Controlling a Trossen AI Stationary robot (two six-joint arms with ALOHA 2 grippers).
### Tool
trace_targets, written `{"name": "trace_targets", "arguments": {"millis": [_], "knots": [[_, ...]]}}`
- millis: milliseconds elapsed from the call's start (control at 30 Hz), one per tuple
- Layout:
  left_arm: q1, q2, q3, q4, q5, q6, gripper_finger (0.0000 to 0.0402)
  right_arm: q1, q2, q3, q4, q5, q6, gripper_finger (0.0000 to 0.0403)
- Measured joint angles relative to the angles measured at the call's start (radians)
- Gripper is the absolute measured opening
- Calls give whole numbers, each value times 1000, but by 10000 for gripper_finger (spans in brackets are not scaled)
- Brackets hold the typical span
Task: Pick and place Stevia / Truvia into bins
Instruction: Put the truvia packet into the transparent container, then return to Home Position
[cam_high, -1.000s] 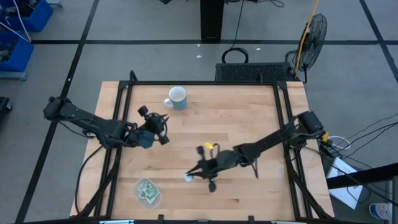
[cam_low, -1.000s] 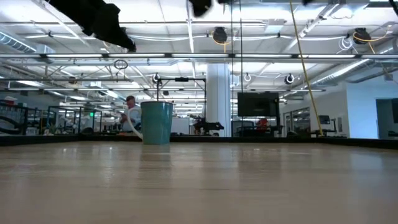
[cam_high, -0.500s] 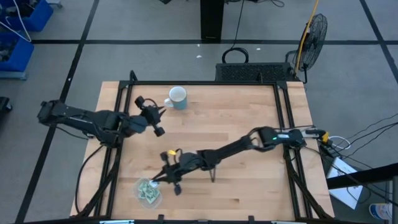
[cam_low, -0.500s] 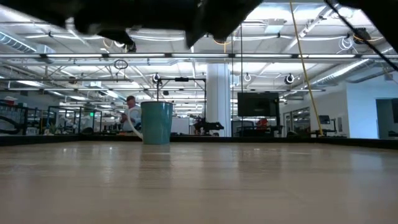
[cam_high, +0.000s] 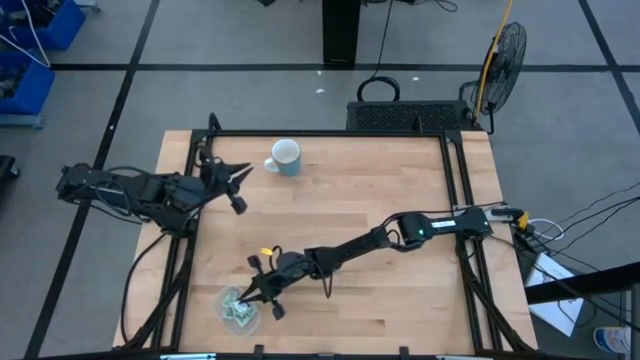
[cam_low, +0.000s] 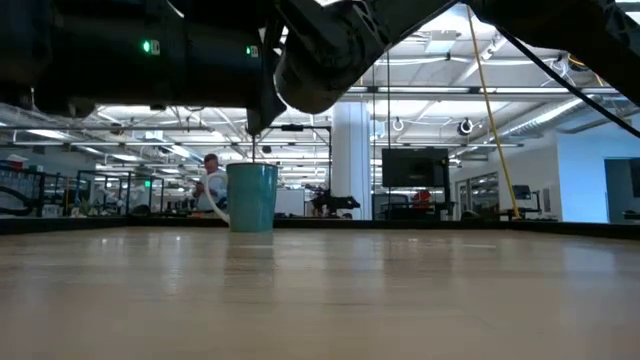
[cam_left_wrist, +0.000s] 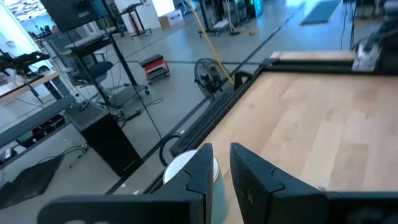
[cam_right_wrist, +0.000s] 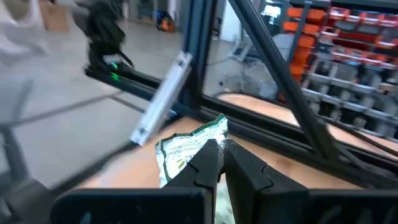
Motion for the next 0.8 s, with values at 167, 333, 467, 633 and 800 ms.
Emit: {"name": "trace_targets", "arguments": {"millis": [167,333,467,633,800], "knots": [[0,-26,0,3,0,-13,60,-2,-1,1,-14,-30,39,43],[0,-25,0,17,0,-12,60,5,-1,1,-15,-27,38,85],[-1,-24,0,17,10,-13,60,7,-3,1,-15,-24,37,110],[-10,-29,0,8,35,21,60,4,-56,0,-99,-23,37,124],[-33,-88,0,-36,32,61,60,-2,-212,0,-533,-22,36,121]]}}
